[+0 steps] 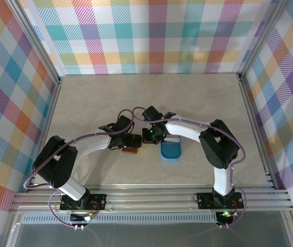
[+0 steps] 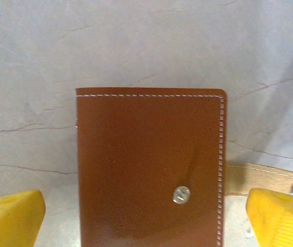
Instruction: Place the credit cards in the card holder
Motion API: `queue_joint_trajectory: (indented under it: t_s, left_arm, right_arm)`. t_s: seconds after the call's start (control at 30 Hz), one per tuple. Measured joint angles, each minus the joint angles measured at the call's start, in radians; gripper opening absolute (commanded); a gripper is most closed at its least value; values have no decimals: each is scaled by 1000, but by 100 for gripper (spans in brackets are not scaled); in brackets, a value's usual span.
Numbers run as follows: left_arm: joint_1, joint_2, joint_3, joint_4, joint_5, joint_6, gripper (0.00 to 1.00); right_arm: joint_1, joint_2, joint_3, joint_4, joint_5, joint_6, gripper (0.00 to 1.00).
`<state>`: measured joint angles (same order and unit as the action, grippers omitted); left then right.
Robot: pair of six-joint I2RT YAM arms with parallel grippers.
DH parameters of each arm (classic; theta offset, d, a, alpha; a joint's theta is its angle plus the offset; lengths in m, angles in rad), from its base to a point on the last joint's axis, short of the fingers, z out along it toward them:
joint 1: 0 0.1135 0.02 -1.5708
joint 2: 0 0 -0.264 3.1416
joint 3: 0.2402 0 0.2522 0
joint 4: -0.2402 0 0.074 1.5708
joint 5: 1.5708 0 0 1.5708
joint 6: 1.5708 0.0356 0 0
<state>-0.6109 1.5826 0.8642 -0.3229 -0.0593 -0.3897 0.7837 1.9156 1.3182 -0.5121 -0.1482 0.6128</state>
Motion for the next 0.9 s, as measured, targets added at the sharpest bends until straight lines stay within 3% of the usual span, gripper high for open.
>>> queue_joint_trajectory:
  t_s: [0.47,0.9]
  left_arm:
    - [-21,42,10,-13,-74,17,100]
    - [-23,50,3,38,-57,16,100]
  right_arm:
    - [-4,4,0,2,-10,0,0]
    - [-5,14,0,5,-18,0,0]
